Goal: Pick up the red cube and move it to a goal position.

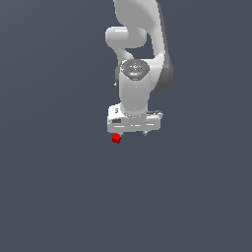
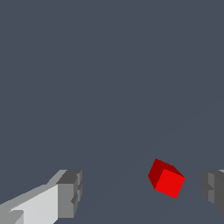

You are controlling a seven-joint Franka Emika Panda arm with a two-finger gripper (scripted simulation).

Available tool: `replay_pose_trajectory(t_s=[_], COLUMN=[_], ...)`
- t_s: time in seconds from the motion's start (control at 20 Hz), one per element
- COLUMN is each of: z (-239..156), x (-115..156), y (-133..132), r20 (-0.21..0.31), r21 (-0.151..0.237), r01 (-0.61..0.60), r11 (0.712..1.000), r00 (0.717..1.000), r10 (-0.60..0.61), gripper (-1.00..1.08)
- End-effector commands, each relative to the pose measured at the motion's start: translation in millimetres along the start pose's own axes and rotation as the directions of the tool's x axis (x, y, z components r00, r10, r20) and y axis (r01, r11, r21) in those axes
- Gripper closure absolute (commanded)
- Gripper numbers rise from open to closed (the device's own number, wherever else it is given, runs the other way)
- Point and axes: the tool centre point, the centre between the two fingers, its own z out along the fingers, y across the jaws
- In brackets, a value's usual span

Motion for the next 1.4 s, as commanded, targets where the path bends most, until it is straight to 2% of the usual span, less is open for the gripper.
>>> replay_pose_trajectory(t_s=[0.0,0.35,0.7,1.35], z=[0.0,11.0,43.9,126.4], x=[0.0,-5.1,-21.3,-67.0], y=[0.0,7.2,28.0,73.1], r20=[0.000,-0.002,-0.009,-0.028], r21=[0.000,-0.002,-0.008,-0.019], r01=[0.000,-0.030,-0.121,-0.340], r11=[1.000,1.000,0.993,0.940], r00=[1.000,1.000,0.993,0.940], r10=[0.000,0.030,0.121,0.339], gripper=[-0.92,-0.92,-0.92,-0.92])
